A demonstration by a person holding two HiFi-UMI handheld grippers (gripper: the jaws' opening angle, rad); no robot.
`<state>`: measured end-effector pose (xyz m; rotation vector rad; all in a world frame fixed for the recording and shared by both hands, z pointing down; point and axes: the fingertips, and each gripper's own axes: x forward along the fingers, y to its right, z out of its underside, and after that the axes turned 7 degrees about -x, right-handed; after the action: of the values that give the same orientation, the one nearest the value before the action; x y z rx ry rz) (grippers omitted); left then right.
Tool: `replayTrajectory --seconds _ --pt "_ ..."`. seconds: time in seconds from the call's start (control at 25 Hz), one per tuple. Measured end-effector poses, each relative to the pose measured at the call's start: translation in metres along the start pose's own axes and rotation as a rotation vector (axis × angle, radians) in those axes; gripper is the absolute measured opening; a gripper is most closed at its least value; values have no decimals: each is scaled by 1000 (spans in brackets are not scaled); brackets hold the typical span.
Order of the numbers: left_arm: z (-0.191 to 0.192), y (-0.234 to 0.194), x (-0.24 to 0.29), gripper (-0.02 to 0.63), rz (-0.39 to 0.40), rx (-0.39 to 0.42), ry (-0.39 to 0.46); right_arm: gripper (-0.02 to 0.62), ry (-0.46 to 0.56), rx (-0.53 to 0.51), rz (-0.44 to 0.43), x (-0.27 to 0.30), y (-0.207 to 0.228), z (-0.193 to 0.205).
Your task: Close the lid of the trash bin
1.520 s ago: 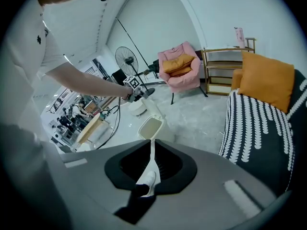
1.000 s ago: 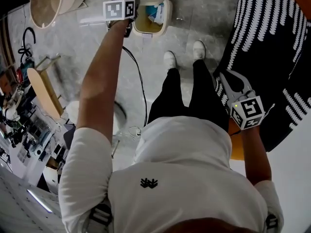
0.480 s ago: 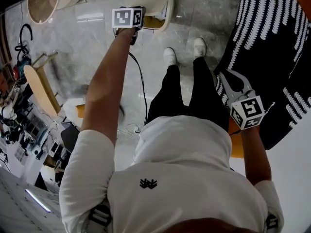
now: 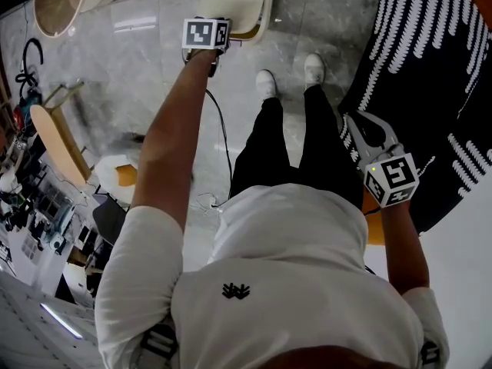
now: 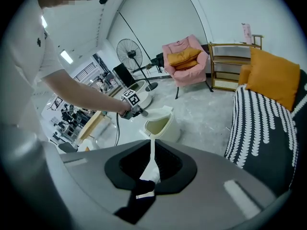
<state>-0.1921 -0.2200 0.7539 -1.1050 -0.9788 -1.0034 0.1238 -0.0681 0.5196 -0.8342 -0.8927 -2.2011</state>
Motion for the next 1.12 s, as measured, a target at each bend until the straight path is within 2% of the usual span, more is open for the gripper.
replayTrajectory --seconds 0.76,1.12 --pt "61 -19 73 129 -2 -34 -65 25 -97 32 0 7 -16 39" --pt "72 -23 99 129 -8 -45 -70 25 -129 27 9 7 -15 45"
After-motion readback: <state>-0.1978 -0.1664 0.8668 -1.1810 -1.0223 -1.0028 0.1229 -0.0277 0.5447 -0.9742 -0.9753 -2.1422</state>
